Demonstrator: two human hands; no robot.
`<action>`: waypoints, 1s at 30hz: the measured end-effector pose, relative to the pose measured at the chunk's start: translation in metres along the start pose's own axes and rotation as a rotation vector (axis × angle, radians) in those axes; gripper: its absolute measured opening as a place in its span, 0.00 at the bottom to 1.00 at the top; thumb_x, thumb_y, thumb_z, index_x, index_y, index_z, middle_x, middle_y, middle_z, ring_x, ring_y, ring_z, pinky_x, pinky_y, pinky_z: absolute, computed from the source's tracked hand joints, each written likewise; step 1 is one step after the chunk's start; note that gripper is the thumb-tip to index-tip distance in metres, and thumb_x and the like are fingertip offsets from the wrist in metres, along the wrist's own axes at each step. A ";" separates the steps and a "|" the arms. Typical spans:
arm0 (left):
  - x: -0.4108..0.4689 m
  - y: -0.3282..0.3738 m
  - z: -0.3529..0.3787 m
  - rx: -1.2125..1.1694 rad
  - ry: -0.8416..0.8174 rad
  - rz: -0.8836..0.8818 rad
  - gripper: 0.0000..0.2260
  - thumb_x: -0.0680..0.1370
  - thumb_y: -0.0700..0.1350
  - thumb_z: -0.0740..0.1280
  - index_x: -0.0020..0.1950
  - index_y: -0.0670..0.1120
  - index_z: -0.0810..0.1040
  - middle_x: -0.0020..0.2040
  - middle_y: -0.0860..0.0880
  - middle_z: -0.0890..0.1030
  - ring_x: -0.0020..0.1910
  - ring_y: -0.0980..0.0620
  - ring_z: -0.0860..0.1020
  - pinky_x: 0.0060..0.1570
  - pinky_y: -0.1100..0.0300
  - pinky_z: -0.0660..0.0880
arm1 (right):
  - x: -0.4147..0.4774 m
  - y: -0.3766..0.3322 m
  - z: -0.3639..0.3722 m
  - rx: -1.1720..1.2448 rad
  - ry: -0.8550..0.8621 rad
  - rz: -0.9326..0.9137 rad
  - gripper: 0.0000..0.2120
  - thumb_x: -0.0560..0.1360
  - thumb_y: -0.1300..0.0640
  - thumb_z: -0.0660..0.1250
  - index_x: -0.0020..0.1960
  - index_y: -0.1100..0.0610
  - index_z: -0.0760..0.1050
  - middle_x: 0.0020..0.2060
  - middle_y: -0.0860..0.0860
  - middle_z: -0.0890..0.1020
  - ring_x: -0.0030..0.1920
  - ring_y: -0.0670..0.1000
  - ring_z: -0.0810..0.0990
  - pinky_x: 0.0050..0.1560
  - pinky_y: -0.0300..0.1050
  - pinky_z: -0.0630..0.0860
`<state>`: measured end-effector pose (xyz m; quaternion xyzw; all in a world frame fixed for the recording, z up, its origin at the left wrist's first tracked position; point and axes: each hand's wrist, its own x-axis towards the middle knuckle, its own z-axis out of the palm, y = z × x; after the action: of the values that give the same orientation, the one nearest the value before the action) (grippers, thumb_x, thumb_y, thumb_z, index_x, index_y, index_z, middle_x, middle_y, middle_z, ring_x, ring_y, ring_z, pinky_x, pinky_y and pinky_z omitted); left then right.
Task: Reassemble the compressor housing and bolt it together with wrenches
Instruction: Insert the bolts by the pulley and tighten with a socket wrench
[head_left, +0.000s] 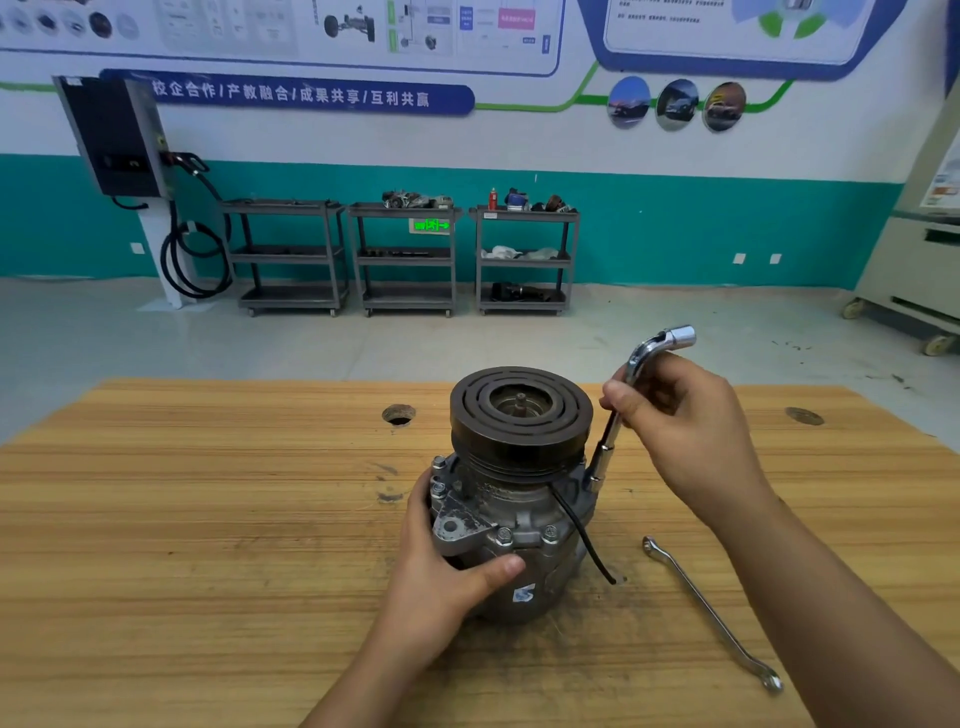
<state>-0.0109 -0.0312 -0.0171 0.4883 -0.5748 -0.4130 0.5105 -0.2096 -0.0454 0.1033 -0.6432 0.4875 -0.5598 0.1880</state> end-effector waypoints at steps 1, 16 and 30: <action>0.000 0.000 0.000 0.004 0.000 -0.003 0.43 0.51 0.64 0.77 0.56 0.81 0.53 0.64 0.63 0.72 0.58 0.71 0.72 0.49 0.76 0.69 | 0.000 0.000 -0.001 0.019 -0.027 0.000 0.08 0.75 0.61 0.66 0.42 0.49 0.76 0.36 0.46 0.83 0.41 0.44 0.81 0.44 0.36 0.76; 0.001 0.004 0.003 -0.056 0.029 -0.034 0.46 0.46 0.57 0.80 0.58 0.73 0.59 0.61 0.58 0.75 0.60 0.55 0.75 0.59 0.47 0.75 | 0.009 -0.014 -0.010 -0.062 -0.125 0.079 0.13 0.73 0.70 0.66 0.39 0.52 0.77 0.35 0.49 0.83 0.40 0.46 0.83 0.41 0.38 0.79; -0.017 0.008 0.025 -0.037 0.165 0.037 0.46 0.57 0.47 0.82 0.63 0.60 0.54 0.58 0.63 0.68 0.58 0.59 0.70 0.51 0.72 0.65 | -0.022 -0.061 -0.014 0.143 -0.281 -0.034 0.09 0.71 0.68 0.67 0.42 0.54 0.77 0.37 0.48 0.85 0.40 0.47 0.84 0.39 0.35 0.79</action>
<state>-0.0366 -0.0135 -0.0155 0.5007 -0.5320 -0.3725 0.5723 -0.1944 0.0054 0.1439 -0.7082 0.4044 -0.5008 0.2902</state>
